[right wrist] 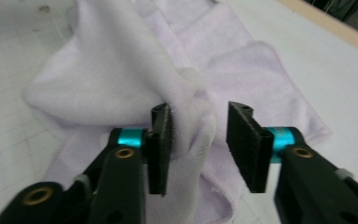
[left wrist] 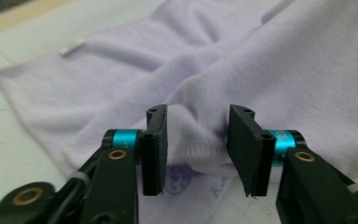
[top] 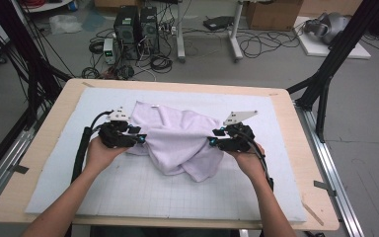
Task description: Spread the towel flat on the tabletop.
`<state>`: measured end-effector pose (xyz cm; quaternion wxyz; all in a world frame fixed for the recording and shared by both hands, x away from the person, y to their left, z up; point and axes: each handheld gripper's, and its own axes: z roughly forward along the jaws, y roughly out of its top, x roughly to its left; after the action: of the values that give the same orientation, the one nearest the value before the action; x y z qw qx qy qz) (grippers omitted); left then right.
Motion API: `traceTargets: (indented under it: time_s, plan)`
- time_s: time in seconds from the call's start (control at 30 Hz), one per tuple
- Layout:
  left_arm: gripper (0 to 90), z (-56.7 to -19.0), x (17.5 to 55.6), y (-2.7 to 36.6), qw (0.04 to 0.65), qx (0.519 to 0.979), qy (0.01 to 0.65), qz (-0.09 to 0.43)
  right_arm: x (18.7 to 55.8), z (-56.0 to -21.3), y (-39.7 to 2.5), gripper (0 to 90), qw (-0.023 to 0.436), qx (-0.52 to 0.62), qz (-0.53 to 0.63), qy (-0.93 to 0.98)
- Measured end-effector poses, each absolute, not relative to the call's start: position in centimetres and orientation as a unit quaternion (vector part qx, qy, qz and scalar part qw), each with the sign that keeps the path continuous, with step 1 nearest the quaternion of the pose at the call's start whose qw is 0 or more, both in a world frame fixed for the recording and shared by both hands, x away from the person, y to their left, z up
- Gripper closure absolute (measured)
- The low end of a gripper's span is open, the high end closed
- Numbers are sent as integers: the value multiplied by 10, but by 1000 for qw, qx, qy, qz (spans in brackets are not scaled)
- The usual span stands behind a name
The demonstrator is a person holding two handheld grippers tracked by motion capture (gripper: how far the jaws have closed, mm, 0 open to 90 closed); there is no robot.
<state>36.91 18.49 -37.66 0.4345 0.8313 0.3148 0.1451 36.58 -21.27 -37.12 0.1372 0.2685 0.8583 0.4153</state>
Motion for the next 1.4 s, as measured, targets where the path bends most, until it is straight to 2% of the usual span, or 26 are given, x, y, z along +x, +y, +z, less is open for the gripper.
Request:
traceTargets:
  time_s: [0.1,0.2,0.4,0.5,0.57,0.67,0.73,0.83,0.9,0.97,1.07,1.4]
  plan:
    - [536,-368,357,195,449,822,312,157,349,-365,-214,545,150,257,430,853]
    - [529,-368,348,198,448,826,304,160,333,-361,-214,538,157,248,436,851]
    - [659,-397,342,175,428,851,278,128,310,-379,-199,541,123,226,438,861]
    - [684,-416,341,158,411,866,265,108,300,-395,-187,540,105,214,427,872]
    - [681,-426,341,148,401,874,255,98,295,-404,-179,543,99,203,417,880]
    - [609,-432,342,137,388,880,252,103,295,-415,-171,550,81,201,409,886]
    - [606,-435,345,131,391,877,257,106,297,-423,-164,552,73,195,393,895]
    - [763,-437,347,126,391,877,255,116,299,-432,-153,609,64,181,370,909]
    - [829,-436,348,127,392,878,251,112,301,-437,-149,704,55,173,359,916]
    - [843,-433,347,131,396,877,253,101,303,-437,-150,845,53,167,362,916]
    - [845,-420,341,143,417,868,252,100,302,-430,-159,865,41,167,380,909]
    - [845,-356,311,202,456,847,244,124,285,-371,-212,868,95,178,448,871]
